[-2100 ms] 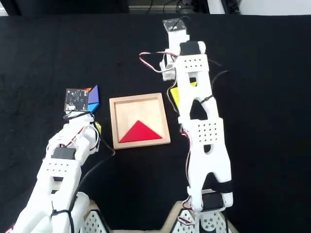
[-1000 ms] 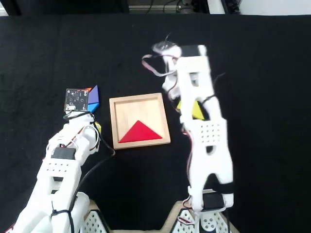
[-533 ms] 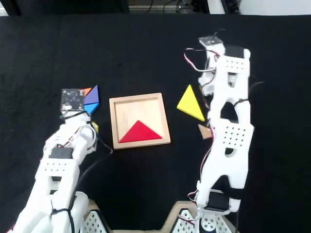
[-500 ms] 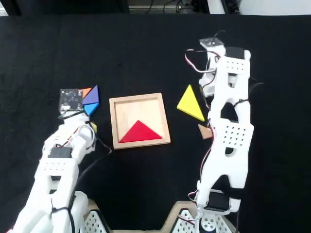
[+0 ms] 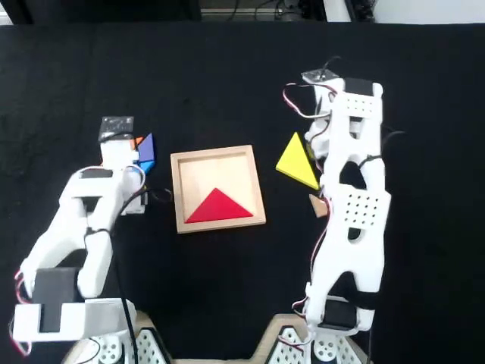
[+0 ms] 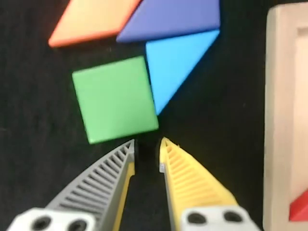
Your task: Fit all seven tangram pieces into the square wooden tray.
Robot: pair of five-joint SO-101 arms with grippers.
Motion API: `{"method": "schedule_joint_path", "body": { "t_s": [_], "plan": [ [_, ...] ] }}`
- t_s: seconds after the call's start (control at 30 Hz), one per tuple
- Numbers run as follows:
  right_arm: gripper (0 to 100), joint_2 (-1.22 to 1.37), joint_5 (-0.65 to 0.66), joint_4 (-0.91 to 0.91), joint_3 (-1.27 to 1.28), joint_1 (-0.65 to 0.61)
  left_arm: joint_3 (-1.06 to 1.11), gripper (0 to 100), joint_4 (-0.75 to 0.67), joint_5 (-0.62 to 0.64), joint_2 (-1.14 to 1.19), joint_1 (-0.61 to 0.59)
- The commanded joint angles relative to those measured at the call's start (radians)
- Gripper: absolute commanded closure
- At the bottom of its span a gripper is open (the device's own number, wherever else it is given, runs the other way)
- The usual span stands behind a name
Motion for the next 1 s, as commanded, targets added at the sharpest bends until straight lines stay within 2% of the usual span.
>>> {"method": "schedule_joint_path", "body": {
  "t_s": [0.0,0.13,0.3,0.53,0.73,0.97],
  "plan": [
    [98.7,-0.001,0.011,0.072,-0.033,-0.097,-0.113,89,0.002,-0.008,0.043,0.093],
    [98.7,-0.001,0.003,0.121,-0.03,-0.166,-0.191,89,0.028,-0.006,0.123,0.183],
    [98.8,-0.007,0.0,0.126,0.045,-0.23,-0.335,89,0.147,-0.005,0.242,0.246],
    [98.8,-0.008,-0.068,0.124,0.051,-0.265,-0.46,89,0.235,-0.005,0.344,0.248],
    [98.8,-0.062,-0.107,0.129,0.047,-0.293,-0.46,89,0.232,-0.005,0.344,0.248],
    [98.8,-0.237,-0.124,0.123,0.193,-0.376,-0.46,89,0.23,-0.005,0.344,0.248]
  ]
}}
